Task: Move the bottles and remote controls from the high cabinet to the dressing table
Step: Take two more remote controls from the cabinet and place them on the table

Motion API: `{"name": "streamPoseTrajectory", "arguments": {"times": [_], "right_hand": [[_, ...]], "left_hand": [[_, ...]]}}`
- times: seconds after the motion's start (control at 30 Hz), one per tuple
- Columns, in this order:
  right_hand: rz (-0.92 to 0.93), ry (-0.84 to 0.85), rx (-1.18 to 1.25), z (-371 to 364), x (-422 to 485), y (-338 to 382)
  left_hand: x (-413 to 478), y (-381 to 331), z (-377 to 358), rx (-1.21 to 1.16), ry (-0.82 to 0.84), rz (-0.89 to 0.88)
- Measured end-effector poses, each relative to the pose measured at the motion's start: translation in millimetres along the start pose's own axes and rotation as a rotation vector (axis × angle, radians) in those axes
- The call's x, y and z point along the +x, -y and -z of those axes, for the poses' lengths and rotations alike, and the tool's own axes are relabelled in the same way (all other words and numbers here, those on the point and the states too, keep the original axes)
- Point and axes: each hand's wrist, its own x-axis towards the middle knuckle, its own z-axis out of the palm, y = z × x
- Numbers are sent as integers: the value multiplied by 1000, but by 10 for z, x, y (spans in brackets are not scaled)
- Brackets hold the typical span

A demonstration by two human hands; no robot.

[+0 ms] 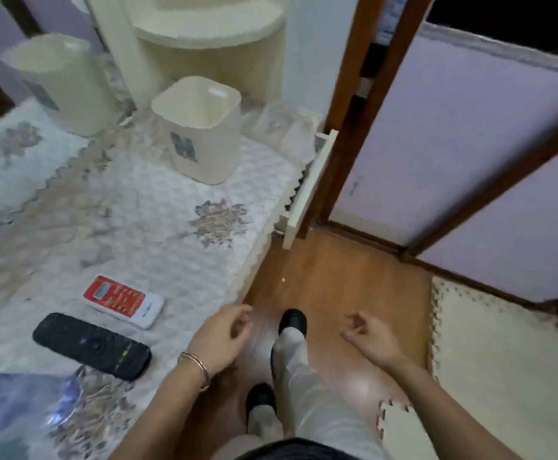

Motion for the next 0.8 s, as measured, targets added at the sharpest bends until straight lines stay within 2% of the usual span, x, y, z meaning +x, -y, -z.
{"name": "streamPoseTrajectory", "arguments": {"times": [0.23, 0.43, 0.57, 0.8], "right_hand": [[-571, -207, 431, -197, -1052, -1609], [-914, -273, 761, -344, -1365, -2506], [-987, -261, 852, -120, -1318, -3036], [-898, -314, 1012, 901, -1022, -3598]], "left_hand": [[55, -78, -874, 282, 470, 159], [530, -561, -1350, 475, 578, 196], [911, -1163, -1888, 433, 580, 230], [1349, -2300, -2692, 303, 552, 146]]}}
